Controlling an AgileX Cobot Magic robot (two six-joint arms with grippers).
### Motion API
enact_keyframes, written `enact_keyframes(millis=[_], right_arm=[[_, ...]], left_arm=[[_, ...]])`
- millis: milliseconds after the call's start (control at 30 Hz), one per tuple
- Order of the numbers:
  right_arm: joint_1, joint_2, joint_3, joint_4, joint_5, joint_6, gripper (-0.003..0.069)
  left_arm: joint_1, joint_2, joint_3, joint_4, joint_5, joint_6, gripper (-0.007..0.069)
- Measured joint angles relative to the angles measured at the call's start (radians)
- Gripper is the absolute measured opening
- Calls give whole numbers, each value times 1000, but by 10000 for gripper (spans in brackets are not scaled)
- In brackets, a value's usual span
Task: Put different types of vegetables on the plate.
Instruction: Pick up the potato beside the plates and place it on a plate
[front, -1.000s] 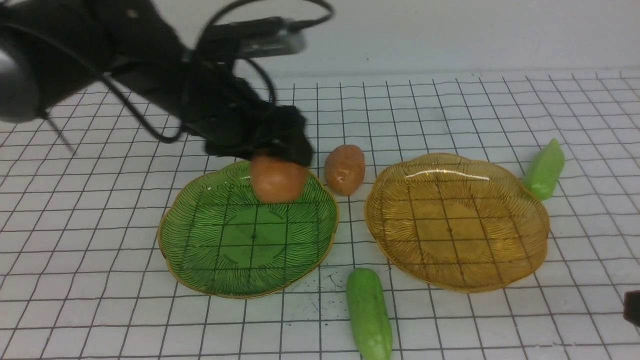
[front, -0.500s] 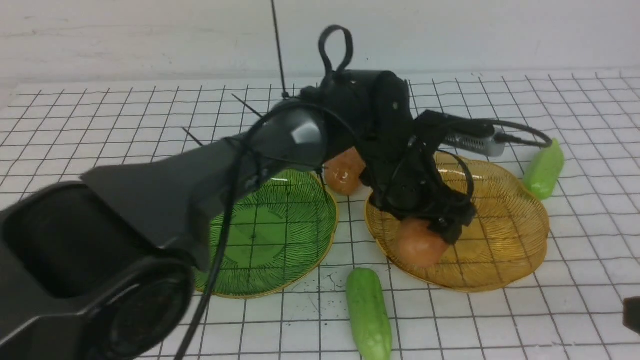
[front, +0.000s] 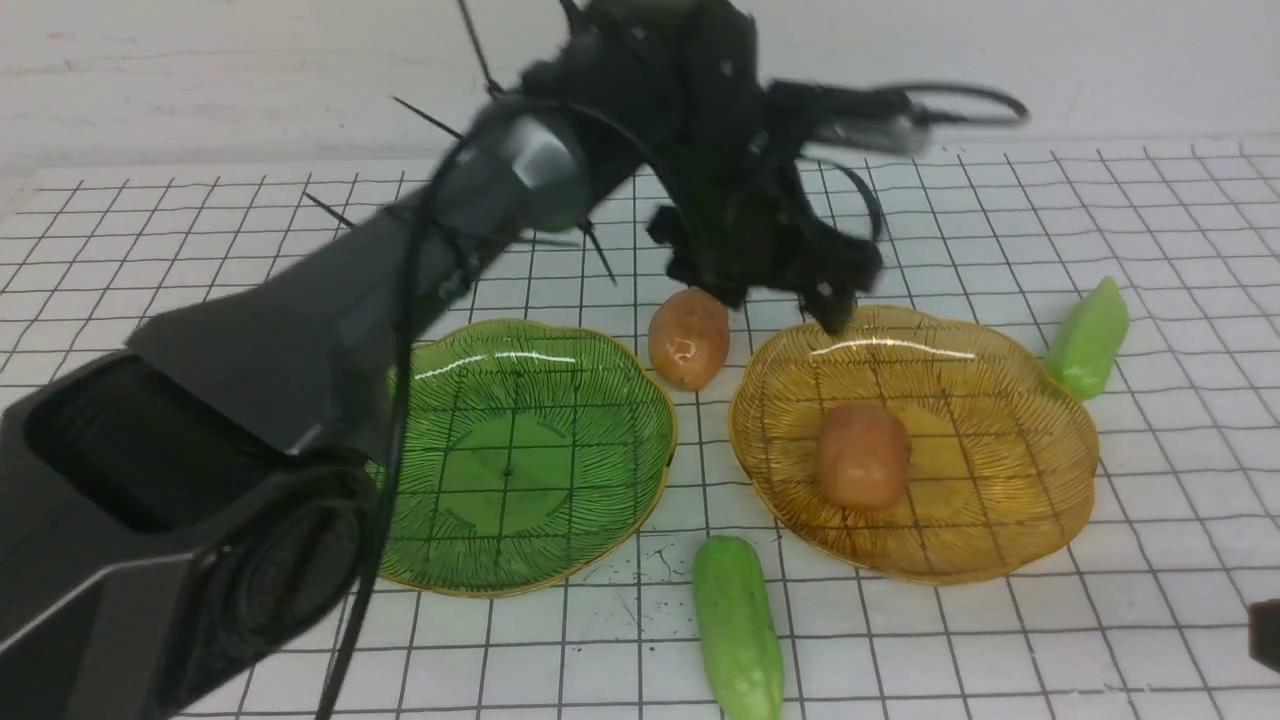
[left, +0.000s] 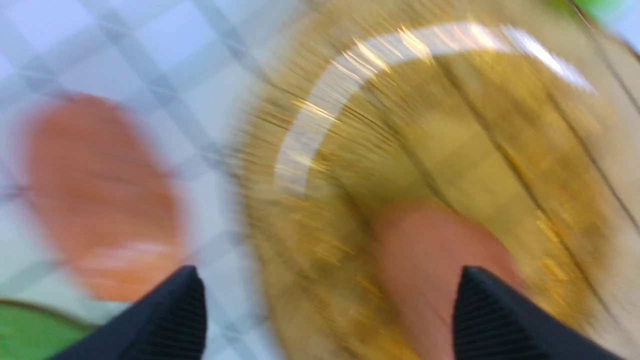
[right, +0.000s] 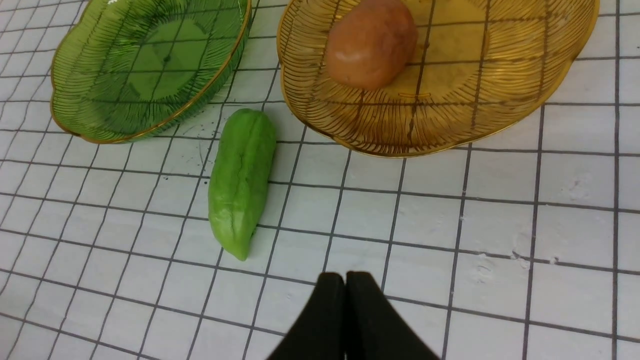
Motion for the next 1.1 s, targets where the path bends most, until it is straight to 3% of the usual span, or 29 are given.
enact_keyframes(millis=[133, 267, 533, 867, 933, 1033, 1100], right_arm=[[0, 0, 0, -4, 7, 0, -14], [0, 0, 0, -5, 21, 0, -14], [0, 0, 0, -11, 41, 0, -14], [0, 0, 0, -12, 55, 0, -14], [0, 0, 0, -12, 55, 0, -14], [0, 0, 0, -12, 56, 0, -14], [0, 0, 0, -12, 58, 0, -14]], left_arm=[[90, 16, -12, 43, -72, -39, 503], [140, 61, -12, 68, -122, -40, 496], [123, 134, -12, 62, -229, -9, 496], [102, 188, -12, 37, -243, -6, 491], [102, 188, -12, 30, -242, -6, 478], [102, 188, -13, 5, -224, -6, 386], [102, 186, -14, -4, -219, -6, 384]])
